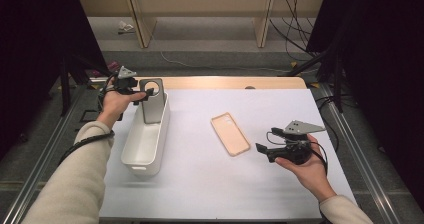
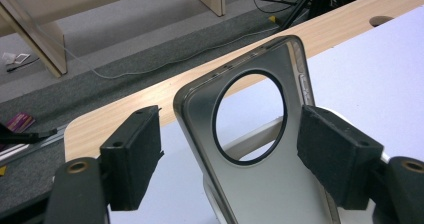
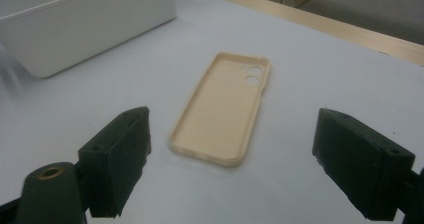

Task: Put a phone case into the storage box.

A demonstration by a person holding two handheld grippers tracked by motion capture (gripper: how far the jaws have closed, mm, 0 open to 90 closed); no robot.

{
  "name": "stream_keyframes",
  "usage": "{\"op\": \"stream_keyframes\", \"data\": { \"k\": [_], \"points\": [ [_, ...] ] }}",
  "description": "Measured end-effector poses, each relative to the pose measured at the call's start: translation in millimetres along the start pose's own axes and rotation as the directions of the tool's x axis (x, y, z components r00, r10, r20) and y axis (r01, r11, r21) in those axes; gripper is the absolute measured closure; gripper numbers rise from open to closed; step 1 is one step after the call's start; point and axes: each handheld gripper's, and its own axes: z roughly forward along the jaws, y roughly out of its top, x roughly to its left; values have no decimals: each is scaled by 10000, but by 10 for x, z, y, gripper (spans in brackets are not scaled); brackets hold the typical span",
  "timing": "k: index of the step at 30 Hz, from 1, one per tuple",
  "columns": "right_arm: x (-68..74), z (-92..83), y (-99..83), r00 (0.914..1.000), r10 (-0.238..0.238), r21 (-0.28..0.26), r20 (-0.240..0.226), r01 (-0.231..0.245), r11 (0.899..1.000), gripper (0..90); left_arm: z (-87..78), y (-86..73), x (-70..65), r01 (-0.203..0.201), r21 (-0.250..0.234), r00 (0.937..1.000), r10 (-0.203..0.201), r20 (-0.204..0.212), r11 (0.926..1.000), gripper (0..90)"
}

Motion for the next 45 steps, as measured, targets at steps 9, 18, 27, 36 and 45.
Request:
{"op": "stream_keyframes", "data": {
  "k": [9, 18, 27, 36, 45],
  "points": [
    [-2, 8, -1, 10000, 16, 19, 0, -16, 10000, 164, -154, 18, -9, 292, -421, 9994, -285, 183, 9987, 185],
    [-6, 12, 1, 10000, 33, 28, 10, -33, 10000, 164, -397, -28, -125, 375, -746, 9982, -339, 495, 9965, 160],
    [-14, 27, 0, 10000, 78, 79, 21, -78, 9999, 164, -748, -177, -418, 111, -1108, 9926, 25, 1212, 9938, 153],
    [-16, 37, 2, 9999, 159, 119, 17, -159, 9998, 164, -1042, -336, -866, -19, -1244, 9780, 277, 2066, 9922, 71],
    [-15, 59, 15, 9999, 138, 162, -48, -137, 9998, 164, -1202, -527, -1352, -623, -1055, 9515, 910, 2940, 9925, 60]
  ]
}}
